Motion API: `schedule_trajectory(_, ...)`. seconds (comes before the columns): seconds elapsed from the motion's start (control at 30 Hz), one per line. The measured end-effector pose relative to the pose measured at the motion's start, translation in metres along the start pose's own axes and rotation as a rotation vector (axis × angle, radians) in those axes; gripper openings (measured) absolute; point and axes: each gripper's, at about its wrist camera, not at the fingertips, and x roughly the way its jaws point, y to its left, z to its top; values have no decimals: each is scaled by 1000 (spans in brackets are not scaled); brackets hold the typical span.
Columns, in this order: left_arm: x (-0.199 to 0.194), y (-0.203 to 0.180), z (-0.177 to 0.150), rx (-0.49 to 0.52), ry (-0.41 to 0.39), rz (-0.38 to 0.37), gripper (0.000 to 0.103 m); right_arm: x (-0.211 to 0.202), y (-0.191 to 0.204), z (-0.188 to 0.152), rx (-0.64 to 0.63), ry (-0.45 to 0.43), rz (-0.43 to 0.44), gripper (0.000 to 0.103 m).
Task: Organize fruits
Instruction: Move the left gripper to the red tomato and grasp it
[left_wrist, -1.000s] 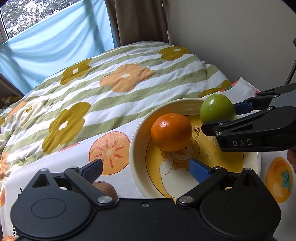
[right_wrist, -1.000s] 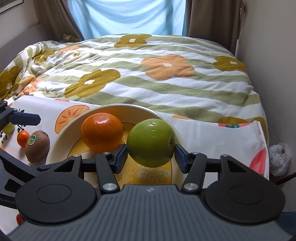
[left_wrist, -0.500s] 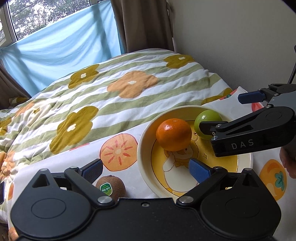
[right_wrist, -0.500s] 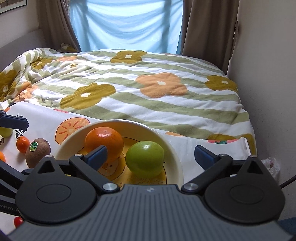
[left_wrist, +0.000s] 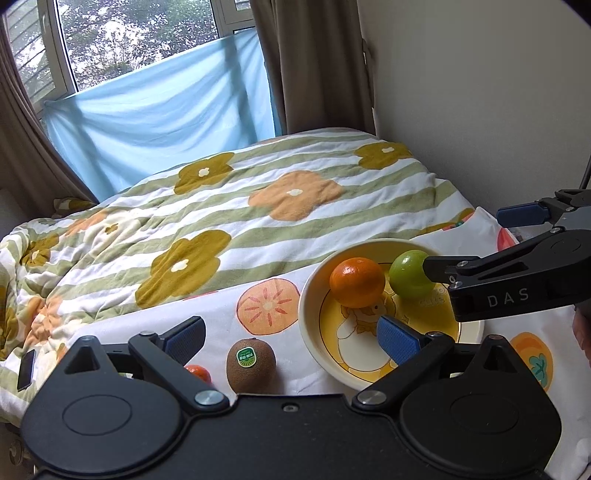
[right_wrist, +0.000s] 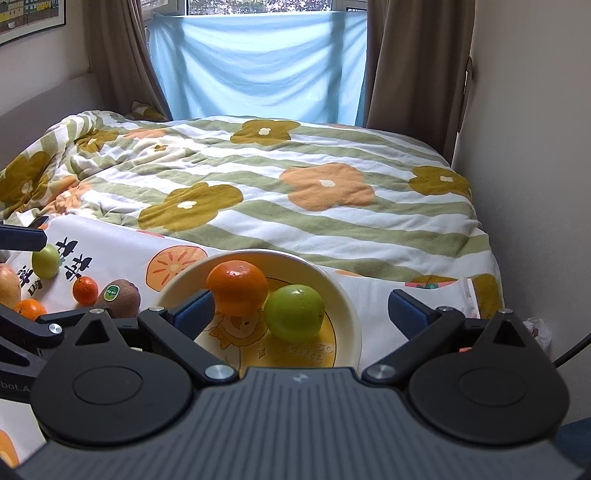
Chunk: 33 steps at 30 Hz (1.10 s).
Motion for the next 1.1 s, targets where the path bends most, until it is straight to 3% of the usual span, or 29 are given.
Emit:
schedule_trajectory(0.6, -90, 34, -47, -113, -84, 129, 101, -67, 27, -12, 26, -22, 95, 103)
schedule_trajectory(0.83, -107, 50, -67, -90, -131, 59, 101, -98, 43, -28, 114, -27, 81, 103)
schedule_trajectory(1.1, -107, 56, -92, -20, -143, -52, 101, -127, 68, -58, 165, -25, -4, 103)
